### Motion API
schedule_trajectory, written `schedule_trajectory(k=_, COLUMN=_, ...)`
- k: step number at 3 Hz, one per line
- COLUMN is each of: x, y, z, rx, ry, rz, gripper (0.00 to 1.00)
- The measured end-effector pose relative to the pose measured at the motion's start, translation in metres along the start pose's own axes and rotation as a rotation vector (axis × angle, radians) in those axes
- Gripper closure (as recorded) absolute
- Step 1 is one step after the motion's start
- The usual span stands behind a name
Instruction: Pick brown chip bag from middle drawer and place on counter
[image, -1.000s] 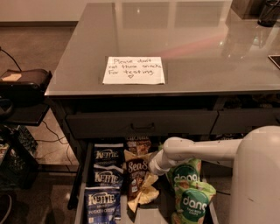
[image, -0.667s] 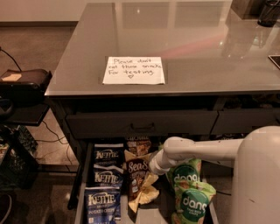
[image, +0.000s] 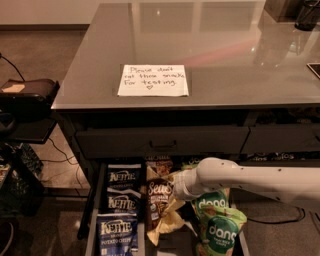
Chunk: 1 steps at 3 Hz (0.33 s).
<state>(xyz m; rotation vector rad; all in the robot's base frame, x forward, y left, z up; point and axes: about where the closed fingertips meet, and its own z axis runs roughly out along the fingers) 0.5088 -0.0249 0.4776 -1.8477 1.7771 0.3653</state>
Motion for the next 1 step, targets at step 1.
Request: schedule_trajectory(k=1, x=-0.0161, y=-0.0007, z=-0.0364, rx=0.02, ry=-0.007, rz=0.001, gripper=1.0)
